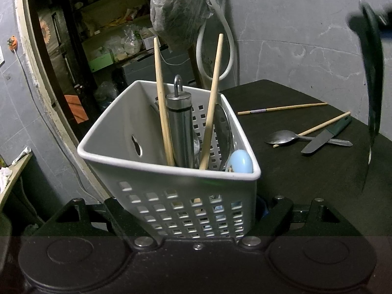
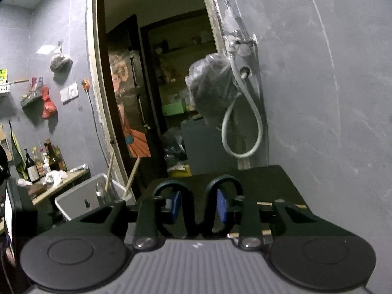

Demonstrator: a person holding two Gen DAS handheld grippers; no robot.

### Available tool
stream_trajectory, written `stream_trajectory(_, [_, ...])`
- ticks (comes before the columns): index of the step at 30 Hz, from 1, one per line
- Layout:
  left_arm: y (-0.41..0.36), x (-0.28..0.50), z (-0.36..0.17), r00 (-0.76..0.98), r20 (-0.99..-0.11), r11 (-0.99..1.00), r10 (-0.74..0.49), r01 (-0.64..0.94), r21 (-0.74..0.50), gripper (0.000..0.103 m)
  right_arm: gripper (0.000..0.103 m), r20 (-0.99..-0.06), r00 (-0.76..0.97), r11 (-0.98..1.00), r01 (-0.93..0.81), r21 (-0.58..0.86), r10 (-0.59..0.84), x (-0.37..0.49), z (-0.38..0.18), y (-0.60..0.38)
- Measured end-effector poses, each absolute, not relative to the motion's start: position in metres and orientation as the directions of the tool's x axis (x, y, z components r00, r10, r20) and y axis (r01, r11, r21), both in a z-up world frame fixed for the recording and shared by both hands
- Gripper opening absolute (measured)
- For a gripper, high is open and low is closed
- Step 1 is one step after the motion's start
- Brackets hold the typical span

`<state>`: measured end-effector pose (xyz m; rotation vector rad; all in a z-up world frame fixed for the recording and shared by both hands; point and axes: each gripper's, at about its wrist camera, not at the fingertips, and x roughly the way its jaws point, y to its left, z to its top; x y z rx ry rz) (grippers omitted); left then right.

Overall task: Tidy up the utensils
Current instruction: 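Carry the scissors with the right gripper over the white basket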

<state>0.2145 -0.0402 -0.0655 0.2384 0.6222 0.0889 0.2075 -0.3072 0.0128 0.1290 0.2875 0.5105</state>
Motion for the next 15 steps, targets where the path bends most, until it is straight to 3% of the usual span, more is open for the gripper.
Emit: stream_trajectory(15, [-0.040,0.212,-0.065,0.812,-0.563,0.970,0.156,-0.017,0.243,0.085,0.033,-0.171,0.859,0.875,-0.481,0.055,0.483,0.245,0.127,-0.228])
